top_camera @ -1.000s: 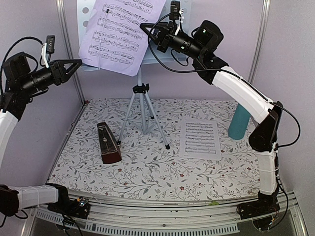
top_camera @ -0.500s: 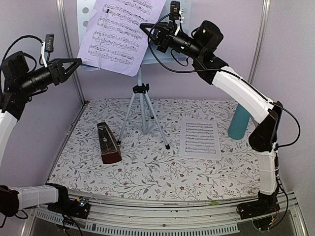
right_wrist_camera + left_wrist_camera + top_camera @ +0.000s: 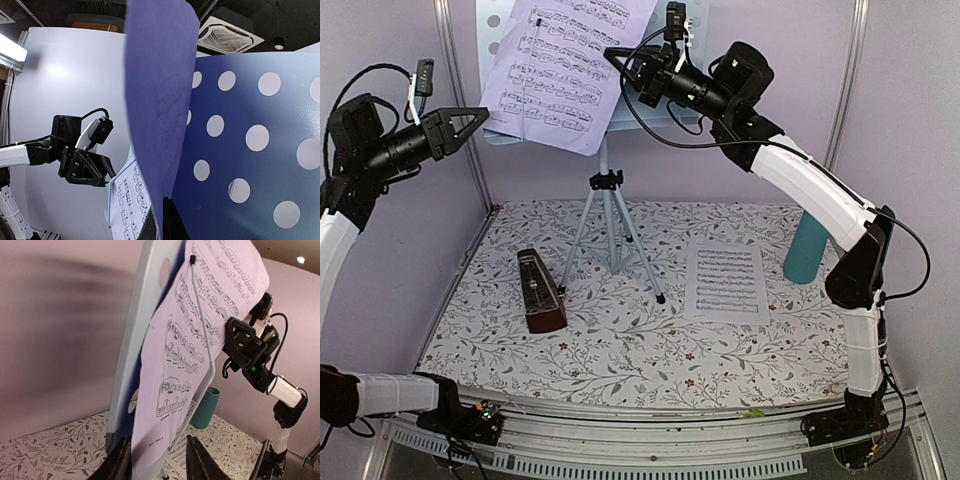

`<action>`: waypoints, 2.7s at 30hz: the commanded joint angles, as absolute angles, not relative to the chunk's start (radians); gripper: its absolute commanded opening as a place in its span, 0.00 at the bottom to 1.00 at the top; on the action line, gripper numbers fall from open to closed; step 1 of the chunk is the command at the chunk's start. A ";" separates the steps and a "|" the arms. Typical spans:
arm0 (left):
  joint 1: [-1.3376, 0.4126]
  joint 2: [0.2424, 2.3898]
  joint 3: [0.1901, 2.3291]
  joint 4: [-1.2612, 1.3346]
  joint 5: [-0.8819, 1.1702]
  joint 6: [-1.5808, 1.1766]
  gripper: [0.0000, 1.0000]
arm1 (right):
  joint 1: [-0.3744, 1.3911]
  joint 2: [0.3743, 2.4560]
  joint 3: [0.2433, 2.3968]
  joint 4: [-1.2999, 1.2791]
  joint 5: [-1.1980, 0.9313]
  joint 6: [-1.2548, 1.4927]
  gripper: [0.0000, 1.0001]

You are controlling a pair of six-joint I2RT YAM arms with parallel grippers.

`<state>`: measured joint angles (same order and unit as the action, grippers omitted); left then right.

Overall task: Set up the instrument practice props
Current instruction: Adjust the sheet music on the music stand.

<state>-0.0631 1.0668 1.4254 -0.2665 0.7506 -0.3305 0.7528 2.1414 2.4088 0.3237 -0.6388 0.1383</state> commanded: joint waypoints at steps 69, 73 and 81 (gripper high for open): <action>-0.066 0.913 1.144 -0.031 0.645 -0.438 0.00 | 0.858 1.880 1.859 0.161 -0.352 0.481 0.38; -0.066 0.914 1.146 -0.034 0.647 -0.437 0.00 | 0.861 1.891 1.854 0.161 -0.361 0.495 0.40; -0.065 0.913 1.153 -0.038 0.646 -0.435 0.00 | 0.885 1.877 1.816 0.167 -0.339 0.525 0.39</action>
